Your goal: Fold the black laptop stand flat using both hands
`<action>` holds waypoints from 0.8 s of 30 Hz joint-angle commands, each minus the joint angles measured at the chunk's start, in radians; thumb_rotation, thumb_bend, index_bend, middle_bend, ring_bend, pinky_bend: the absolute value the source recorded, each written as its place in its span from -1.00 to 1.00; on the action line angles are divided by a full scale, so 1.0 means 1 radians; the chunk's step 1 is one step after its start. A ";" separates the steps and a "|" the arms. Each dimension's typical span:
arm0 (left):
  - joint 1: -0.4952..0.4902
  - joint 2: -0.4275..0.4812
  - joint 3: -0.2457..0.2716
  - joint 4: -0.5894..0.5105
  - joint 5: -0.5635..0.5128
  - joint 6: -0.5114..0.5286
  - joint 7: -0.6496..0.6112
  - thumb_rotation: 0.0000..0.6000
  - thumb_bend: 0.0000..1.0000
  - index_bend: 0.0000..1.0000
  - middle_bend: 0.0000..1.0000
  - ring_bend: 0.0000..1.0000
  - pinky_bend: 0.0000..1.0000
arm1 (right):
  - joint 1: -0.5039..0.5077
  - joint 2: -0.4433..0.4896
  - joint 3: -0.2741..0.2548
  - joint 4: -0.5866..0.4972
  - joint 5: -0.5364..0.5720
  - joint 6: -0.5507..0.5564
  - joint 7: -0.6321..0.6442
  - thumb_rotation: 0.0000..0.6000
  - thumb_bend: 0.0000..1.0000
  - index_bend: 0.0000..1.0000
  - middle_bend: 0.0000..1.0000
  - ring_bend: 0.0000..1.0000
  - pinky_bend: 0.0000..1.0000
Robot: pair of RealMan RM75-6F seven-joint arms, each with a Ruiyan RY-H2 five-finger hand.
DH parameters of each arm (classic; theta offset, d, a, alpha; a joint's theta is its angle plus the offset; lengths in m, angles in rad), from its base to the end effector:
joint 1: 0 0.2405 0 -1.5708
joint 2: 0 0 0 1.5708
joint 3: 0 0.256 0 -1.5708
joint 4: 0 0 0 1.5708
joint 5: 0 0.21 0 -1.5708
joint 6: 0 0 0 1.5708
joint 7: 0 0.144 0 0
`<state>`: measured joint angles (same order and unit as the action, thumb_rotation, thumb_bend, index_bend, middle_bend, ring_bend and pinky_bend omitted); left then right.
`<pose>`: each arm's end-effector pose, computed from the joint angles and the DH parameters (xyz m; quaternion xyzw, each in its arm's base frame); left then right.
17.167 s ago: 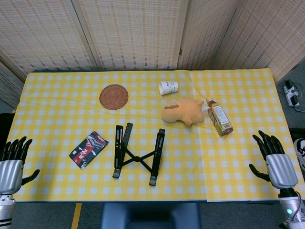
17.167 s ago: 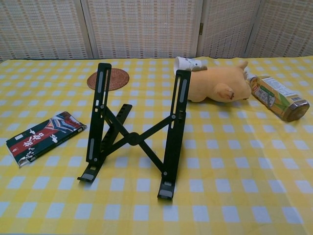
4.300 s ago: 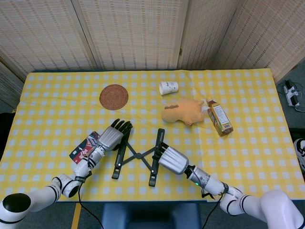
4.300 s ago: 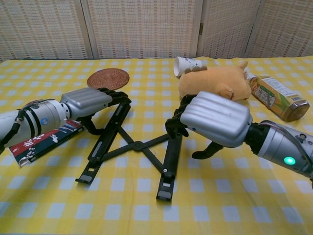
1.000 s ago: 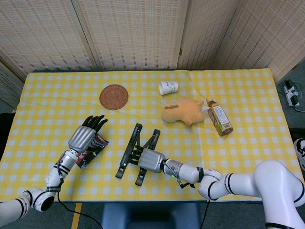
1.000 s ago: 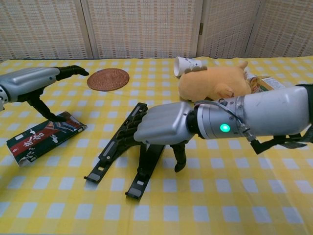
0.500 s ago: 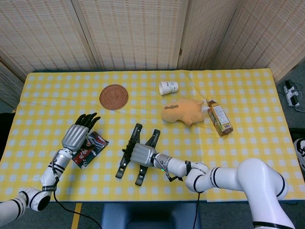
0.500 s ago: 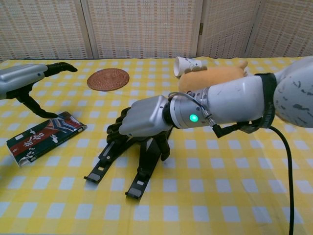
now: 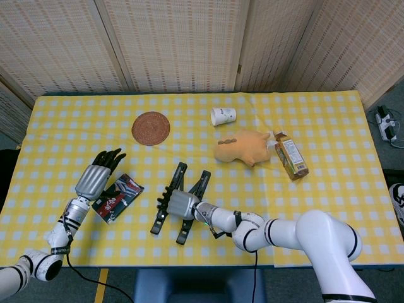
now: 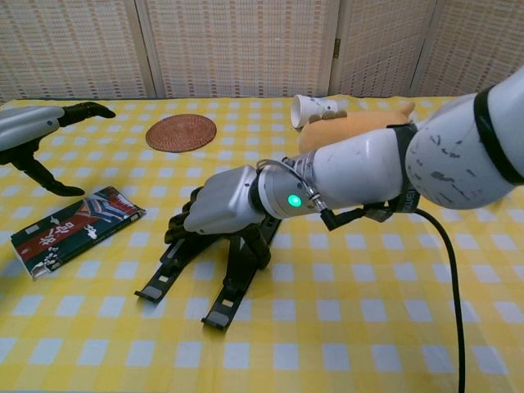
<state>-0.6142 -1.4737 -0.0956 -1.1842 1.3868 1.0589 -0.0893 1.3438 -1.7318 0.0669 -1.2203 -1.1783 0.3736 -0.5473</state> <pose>-0.2458 0.3530 0.0405 -0.7090 -0.3680 -0.3912 0.4570 -0.0082 -0.3449 -0.1308 0.9650 -0.0292 0.1669 0.2004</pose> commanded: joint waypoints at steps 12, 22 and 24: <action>0.012 0.005 0.001 -0.003 0.012 0.010 -0.016 1.00 -0.61 -0.98 -1.00 -1.00 -1.00 | 0.015 -0.010 -0.023 -0.002 0.022 0.055 0.009 1.00 -0.70 -0.81 -0.53 -0.83 -1.00; 0.018 0.007 0.001 -0.012 0.021 0.020 -0.011 1.00 -0.61 -0.98 -1.00 -1.00 -1.00 | -0.022 0.011 -0.020 -0.042 -0.053 0.144 0.061 1.00 -0.70 -0.41 -0.27 -0.63 -1.00; 0.019 0.008 0.000 -0.015 0.022 0.021 -0.008 1.00 -0.61 -0.98 -1.00 -1.00 -1.00 | -0.030 0.015 -0.021 -0.048 -0.070 0.158 0.071 1.00 -0.70 -0.35 -0.23 -0.59 -0.99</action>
<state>-0.5958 -1.4657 -0.0955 -1.1984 1.4085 1.0801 -0.0971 1.3210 -1.7213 0.0457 -1.2617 -1.2387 0.5241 -0.4841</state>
